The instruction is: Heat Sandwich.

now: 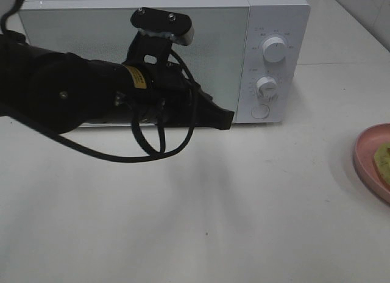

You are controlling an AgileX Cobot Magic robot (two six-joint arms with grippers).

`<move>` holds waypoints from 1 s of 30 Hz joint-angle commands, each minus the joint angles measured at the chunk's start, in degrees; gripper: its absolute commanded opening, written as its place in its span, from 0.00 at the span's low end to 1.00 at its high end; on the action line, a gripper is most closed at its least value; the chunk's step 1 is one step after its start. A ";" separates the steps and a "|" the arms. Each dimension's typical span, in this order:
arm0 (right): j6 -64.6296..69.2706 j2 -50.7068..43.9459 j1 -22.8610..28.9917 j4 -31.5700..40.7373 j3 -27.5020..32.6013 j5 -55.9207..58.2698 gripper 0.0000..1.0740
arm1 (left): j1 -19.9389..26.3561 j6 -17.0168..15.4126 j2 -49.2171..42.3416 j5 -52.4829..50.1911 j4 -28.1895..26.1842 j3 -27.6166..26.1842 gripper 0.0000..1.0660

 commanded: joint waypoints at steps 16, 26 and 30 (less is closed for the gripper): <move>-0.57 -1.66 -0.40 0.06 0.00 -0.86 0.70 | -0.34 1.26 -14.67 39.19 9.34 0.63 0.92; -0.57 -1.66 -0.40 0.06 0.00 -0.86 0.70 | 8.59 -4.76 -17.99 50.53 10.26 0.63 0.92; -0.57 -1.66 -0.40 0.06 0.00 -0.86 0.70 | 16.10 -4.41 -17.99 53.57 9.22 0.63 0.92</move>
